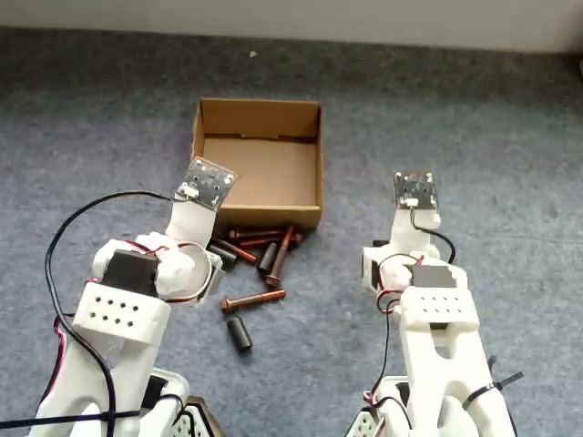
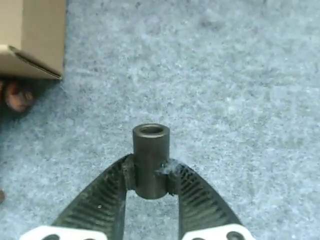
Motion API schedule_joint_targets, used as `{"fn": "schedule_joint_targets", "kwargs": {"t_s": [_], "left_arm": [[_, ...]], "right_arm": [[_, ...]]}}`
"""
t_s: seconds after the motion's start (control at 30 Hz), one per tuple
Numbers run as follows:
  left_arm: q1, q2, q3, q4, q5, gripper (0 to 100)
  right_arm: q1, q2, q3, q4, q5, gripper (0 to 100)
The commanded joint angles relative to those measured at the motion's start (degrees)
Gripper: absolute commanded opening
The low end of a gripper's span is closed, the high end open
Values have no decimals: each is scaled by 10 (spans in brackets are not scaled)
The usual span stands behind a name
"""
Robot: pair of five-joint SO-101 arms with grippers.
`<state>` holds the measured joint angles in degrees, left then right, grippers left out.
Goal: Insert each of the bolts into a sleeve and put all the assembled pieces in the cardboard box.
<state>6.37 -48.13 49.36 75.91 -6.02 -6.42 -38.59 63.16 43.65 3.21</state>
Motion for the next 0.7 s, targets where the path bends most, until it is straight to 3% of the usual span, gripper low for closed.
{"fn": "schedule_joint_targets", "kwargs": {"t_s": [0.0, 0.2, 0.3, 0.53, 0.67], "left_arm": [[-20, 19, -25, -17, 32, 172], [-146, 22, -21, -46, 65, 175], [-174, 22, -22, -46, 63, 176], [-167, 24, -29, -53, 40, 176], [-98, 24, -33, -48, 52, 176]], "right_arm": [[6, -22, -6, -13, -4, 5], [4, -22, -6, -13, -2, 5], [4, -22, -6, -13, -1, 5], [4, -22, -6, -13, 0, 5], [6, -22, -7, -13, 0, 5]]}}
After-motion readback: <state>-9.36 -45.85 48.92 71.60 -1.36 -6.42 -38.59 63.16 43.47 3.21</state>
